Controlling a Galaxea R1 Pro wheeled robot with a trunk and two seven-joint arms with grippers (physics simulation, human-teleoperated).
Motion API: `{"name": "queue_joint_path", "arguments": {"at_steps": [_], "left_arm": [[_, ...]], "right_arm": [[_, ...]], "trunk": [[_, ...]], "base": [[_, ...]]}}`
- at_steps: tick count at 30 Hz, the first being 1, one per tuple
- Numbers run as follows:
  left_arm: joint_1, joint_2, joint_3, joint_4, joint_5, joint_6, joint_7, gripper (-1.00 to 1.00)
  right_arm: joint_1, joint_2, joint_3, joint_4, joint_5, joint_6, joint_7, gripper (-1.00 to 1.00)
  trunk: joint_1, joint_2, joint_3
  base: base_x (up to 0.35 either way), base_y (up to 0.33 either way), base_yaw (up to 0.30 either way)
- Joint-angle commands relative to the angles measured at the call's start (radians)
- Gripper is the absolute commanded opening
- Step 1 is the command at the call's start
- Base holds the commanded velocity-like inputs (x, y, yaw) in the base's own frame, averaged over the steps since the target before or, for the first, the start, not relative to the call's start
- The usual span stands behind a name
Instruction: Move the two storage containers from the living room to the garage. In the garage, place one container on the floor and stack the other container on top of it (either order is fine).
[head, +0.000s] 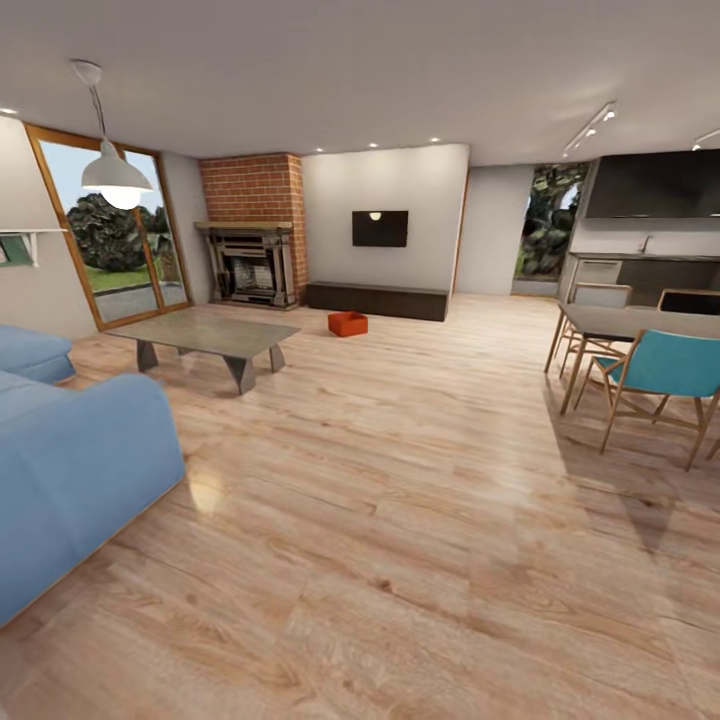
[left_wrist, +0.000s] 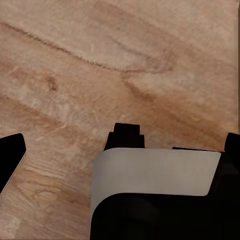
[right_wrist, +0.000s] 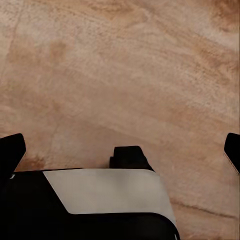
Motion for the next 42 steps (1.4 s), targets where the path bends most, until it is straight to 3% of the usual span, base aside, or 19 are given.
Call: {"name": "queue_joint_path", "arguments": {"at_steps": [1,15,31,42], "left_arm": [[-0.001,0.000,-0.001,0.000,0.006,0.003,0.002,1.00],[-0.001,0.000,0.000,0.000,0.006,0.003,0.002,1.00],[-0.001,0.000,-0.001,0.000,0.006,0.003,0.002,1.00],[-0.001,0.000,-0.001,0.000,0.006,0.003,0.002,1.00]], "right_arm": [[-0.001,0.001,0.008,0.003,-0.010,-0.006,-0.001,1.00],[-0.001,0.001,0.008,0.003,-0.010,-0.007,-0.001,1.00],[-0.001,0.001,0.008,0.003,-0.010,-0.007,-0.001,1.00],[-0.001,0.001,0.008,0.003,-0.010,-0.007,-0.001,1.00]], "trunk": [[0.001,0.000,-0.001],[0.001,0.000,-0.001],[0.001,0.000,-0.001],[0.001,0.000,-0.001]], "base": [[0.323,0.000,0.000],[0.323,0.000,-0.005],[0.323,0.000,-0.201],[0.323,0.000,-0.024]]}}
